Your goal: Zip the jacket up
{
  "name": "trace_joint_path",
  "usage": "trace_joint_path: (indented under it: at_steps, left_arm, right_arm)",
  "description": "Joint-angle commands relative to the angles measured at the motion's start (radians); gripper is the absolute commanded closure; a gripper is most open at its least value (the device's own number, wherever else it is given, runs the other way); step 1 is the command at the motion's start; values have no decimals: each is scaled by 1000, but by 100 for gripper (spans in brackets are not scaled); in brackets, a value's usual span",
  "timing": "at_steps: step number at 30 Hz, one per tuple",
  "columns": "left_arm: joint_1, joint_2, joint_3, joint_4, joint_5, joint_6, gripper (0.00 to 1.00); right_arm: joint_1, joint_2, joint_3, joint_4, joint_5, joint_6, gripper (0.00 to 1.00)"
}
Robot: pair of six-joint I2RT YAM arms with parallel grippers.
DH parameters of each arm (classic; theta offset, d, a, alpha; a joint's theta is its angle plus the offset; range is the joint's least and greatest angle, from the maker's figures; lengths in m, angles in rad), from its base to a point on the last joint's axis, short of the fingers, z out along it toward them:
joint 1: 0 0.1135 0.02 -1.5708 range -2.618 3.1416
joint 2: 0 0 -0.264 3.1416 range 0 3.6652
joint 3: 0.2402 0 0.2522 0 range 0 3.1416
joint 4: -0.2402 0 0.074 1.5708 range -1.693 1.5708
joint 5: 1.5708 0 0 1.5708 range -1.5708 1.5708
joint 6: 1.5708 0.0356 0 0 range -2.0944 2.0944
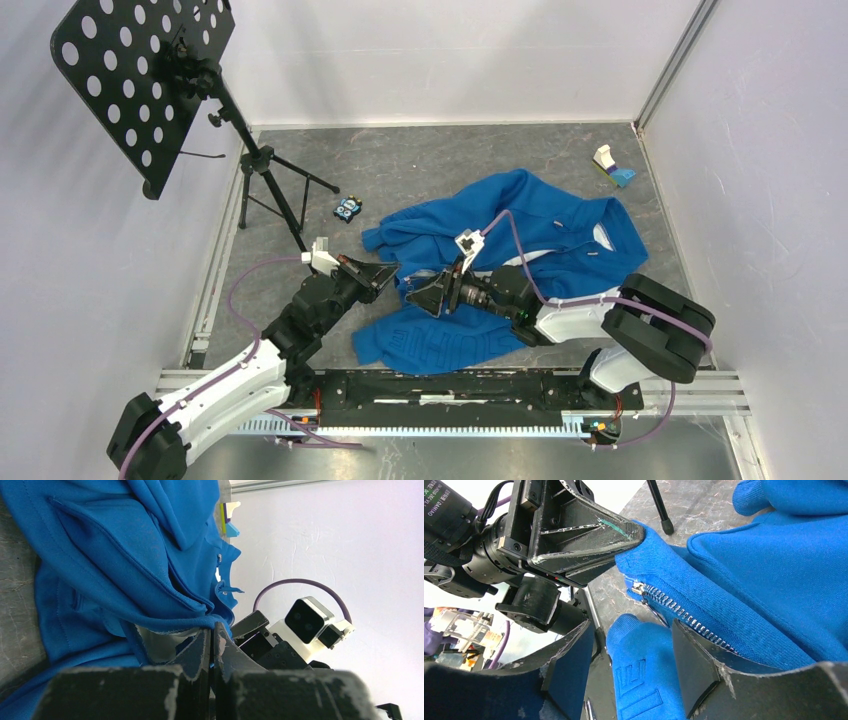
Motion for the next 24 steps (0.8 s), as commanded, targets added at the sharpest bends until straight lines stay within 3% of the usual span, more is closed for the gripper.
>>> trace_joint_path:
  at_steps: [1, 12, 24]
  left_arm:
    - [-1, 0, 40, 22, -15, -43, 98]
    - [-1, -10, 35, 25, -13, -50, 98]
    - [0, -16, 32, 25, -9, -57, 98]
  right_arm:
    - [-2, 9, 44, 83, -13, -51, 36]
    - [2, 33, 91, 55, -30, -122, 47]
    - [37, 39, 102, -6, 96, -227, 63]
